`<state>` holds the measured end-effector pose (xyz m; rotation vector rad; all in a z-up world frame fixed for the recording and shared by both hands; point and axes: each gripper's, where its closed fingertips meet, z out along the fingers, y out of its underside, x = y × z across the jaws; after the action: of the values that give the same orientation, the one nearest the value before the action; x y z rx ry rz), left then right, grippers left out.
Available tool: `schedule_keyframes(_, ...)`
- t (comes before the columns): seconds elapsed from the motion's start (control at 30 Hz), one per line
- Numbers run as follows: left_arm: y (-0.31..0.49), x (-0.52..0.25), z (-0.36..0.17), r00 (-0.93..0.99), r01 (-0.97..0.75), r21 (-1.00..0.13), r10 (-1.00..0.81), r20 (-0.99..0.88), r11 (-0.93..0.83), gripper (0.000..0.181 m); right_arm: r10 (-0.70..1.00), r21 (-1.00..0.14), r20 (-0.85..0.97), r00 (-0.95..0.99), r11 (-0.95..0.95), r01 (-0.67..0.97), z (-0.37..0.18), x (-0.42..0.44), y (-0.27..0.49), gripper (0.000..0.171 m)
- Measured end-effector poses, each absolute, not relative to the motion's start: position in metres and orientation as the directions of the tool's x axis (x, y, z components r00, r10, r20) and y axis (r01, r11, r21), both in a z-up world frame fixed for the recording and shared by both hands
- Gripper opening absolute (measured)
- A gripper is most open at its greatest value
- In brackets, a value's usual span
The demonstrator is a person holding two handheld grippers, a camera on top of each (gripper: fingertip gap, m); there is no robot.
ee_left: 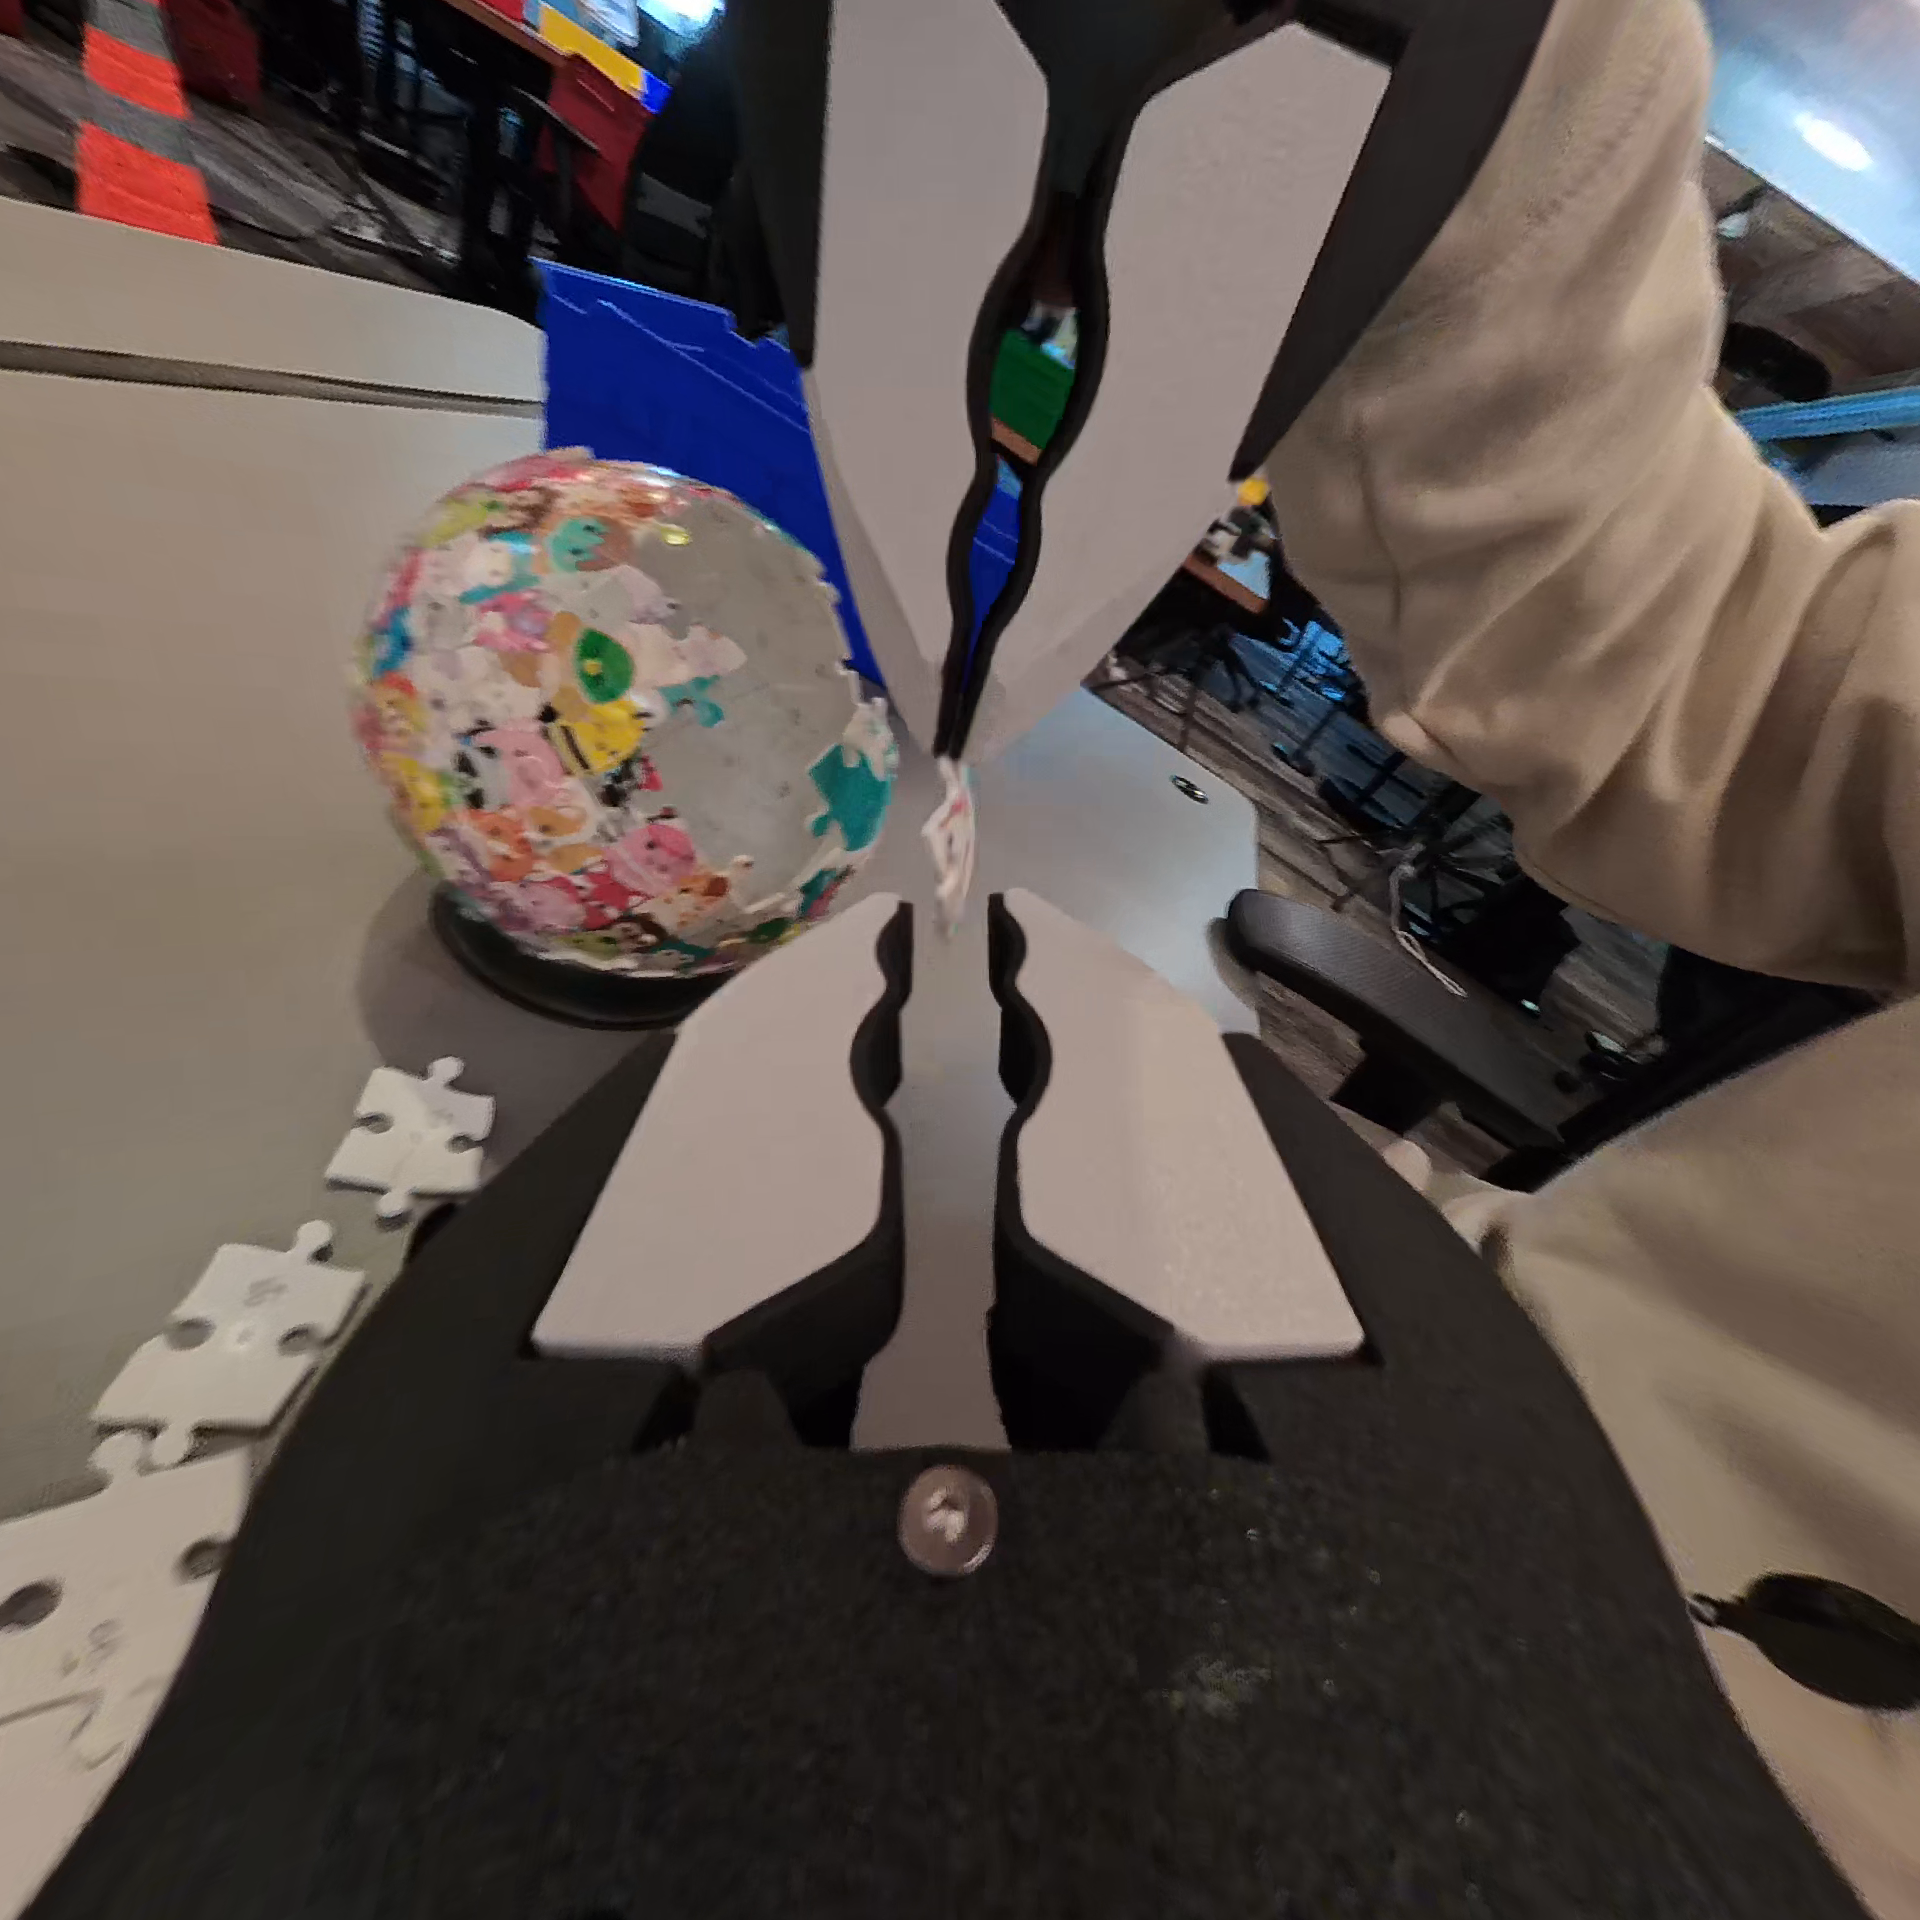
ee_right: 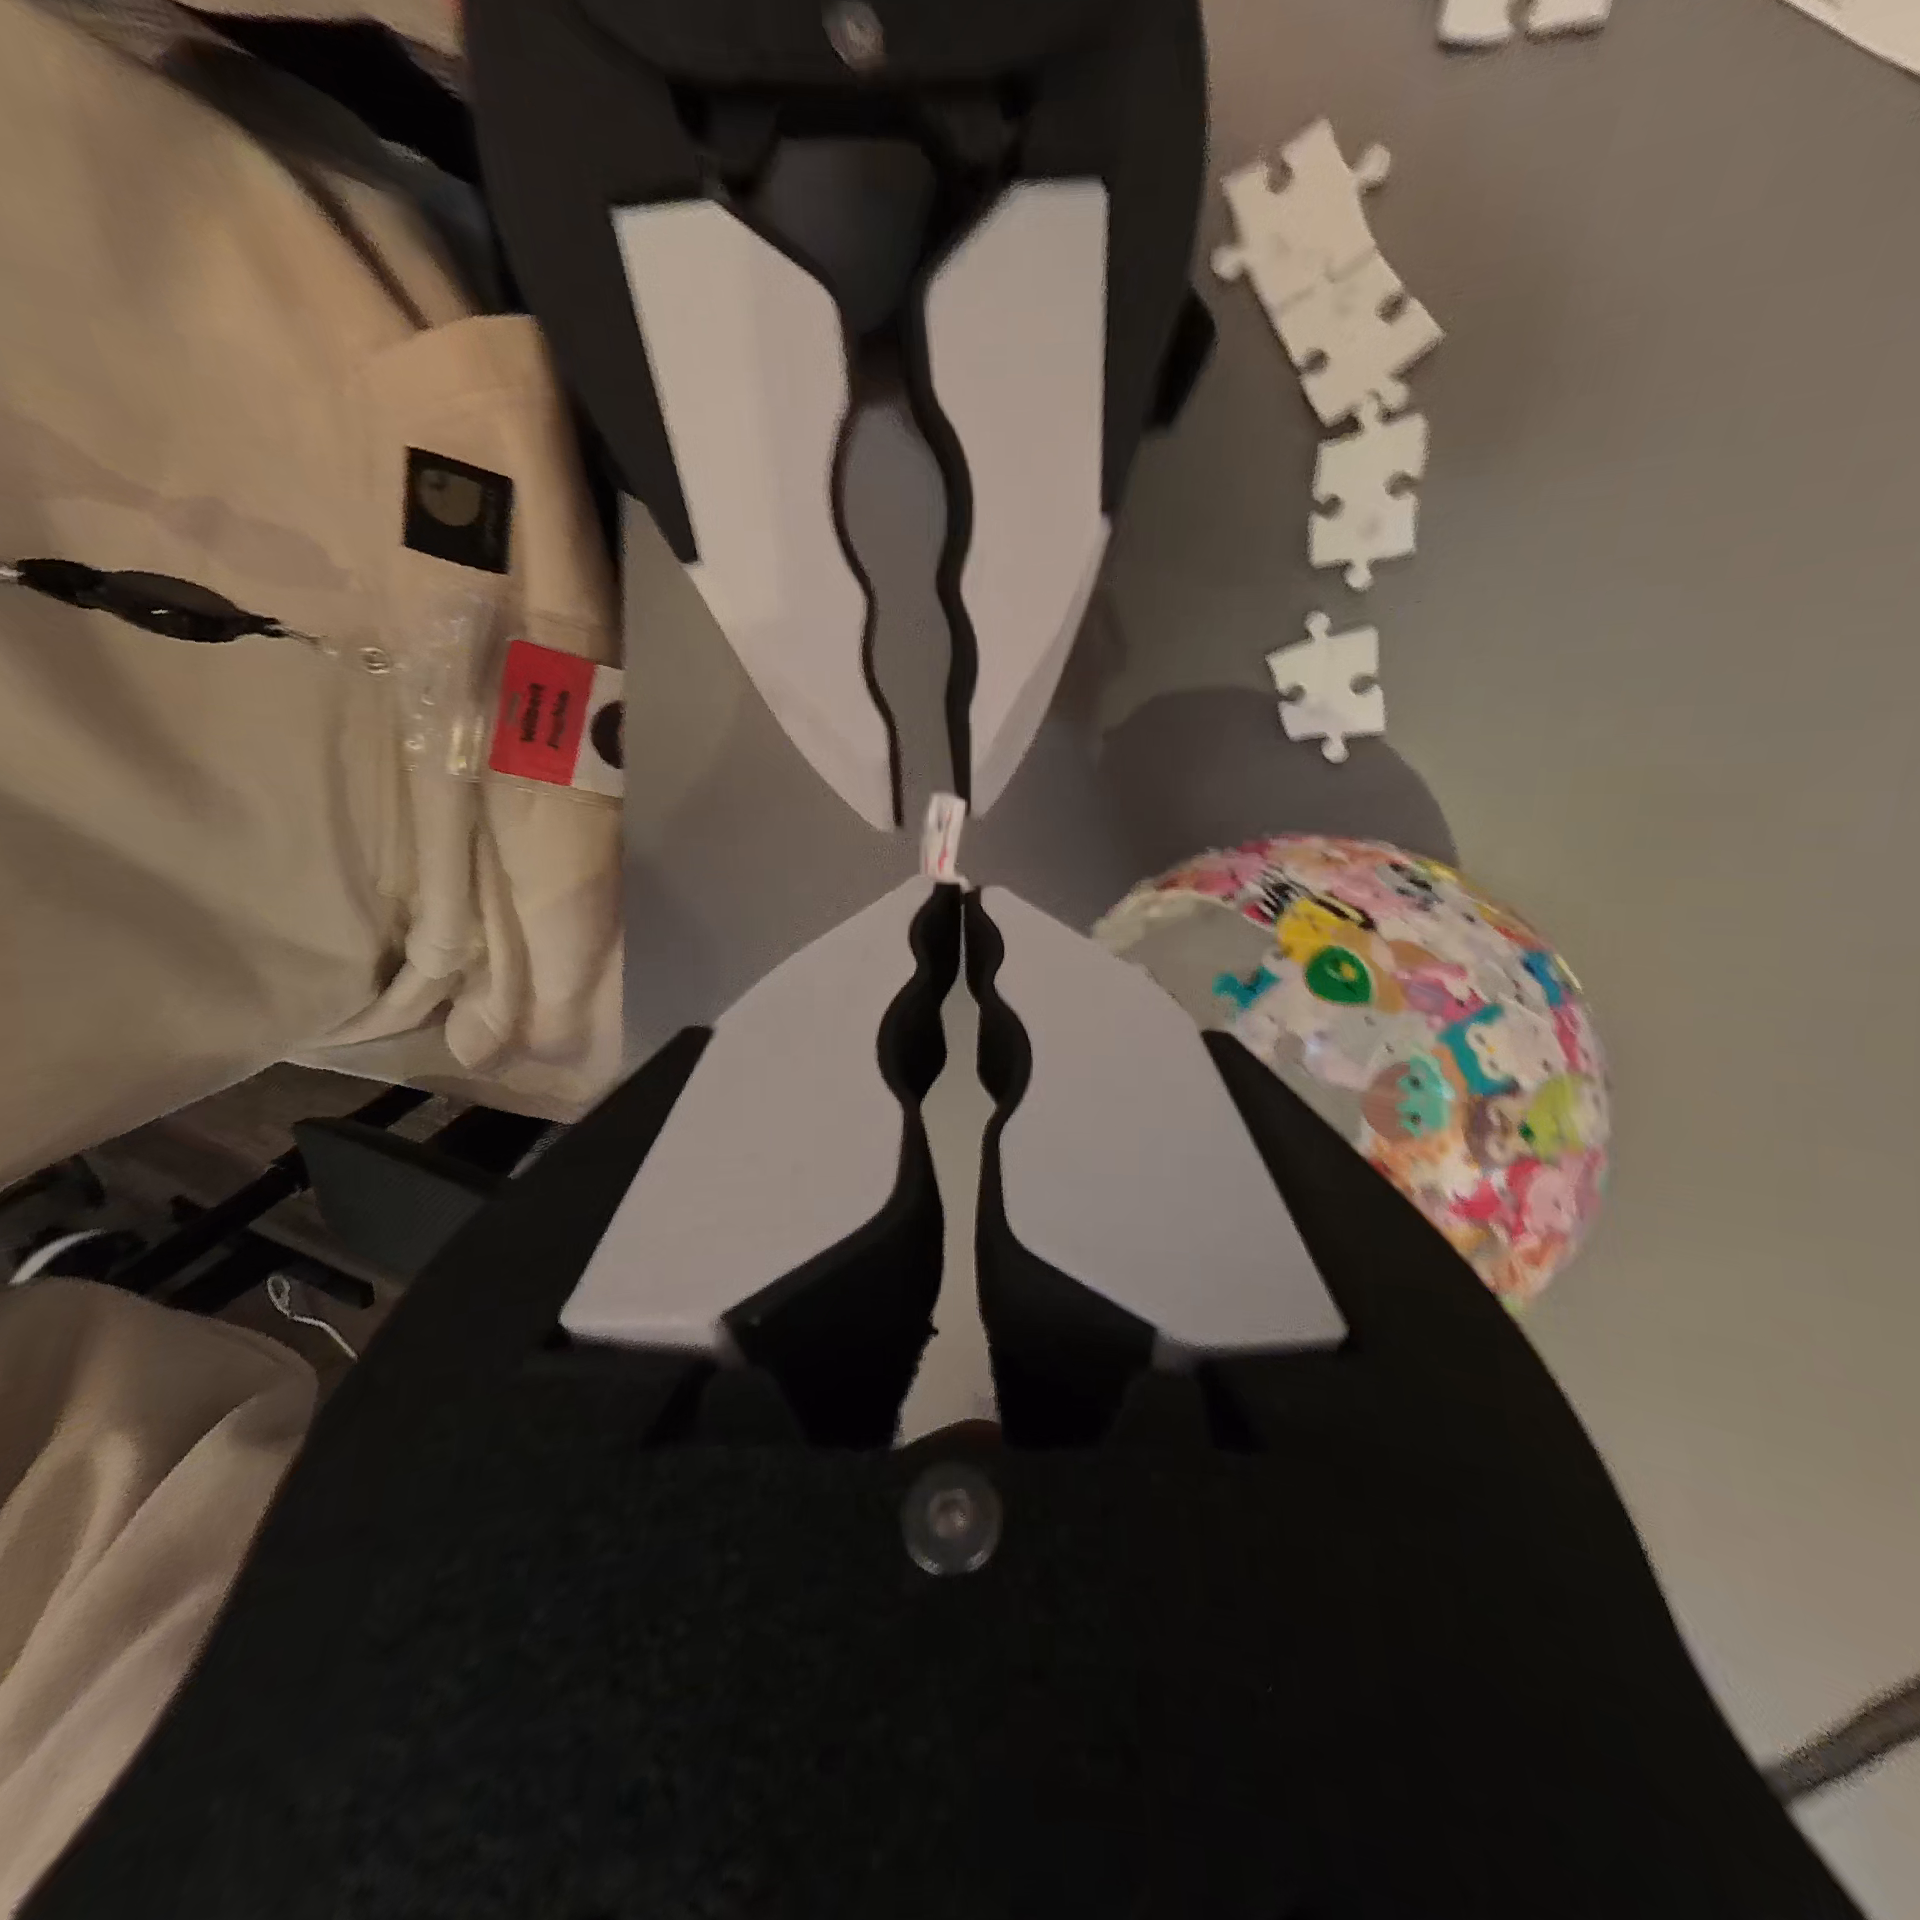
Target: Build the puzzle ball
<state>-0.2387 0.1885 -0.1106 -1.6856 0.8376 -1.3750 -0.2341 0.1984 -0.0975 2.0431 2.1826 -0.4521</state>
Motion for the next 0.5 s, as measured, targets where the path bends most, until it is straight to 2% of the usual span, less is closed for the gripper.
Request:
schedule_keyframes(0.1,0.201,-0.249,-0.117,0.267,-0.01,-0.882,-0.851,0.451,-0.471,0.0,0.973,-0.041,-0.229,0.027,-0.037,0.998,-0.102,-0.224,0.215,0.001)
schedule_keyframes(0.23,0.212,-0.251,-0.124,0.354,-0.016,-0.882,-0.828,0.435,-0.471,0.0,0.969,0.068,-0.219,0.116,-0.104,0.992,-0.111,-0.218,0.222,0.001)
schedule_keyframes(0.5,0.22,-0.236,-0.145,0.438,-0.083,-0.865,-0.798,0.415,-0.495,0.0,0.977,0.168,-0.152,0.152,-0.126,0.978,-0.119,-0.217,0.231,0.001)
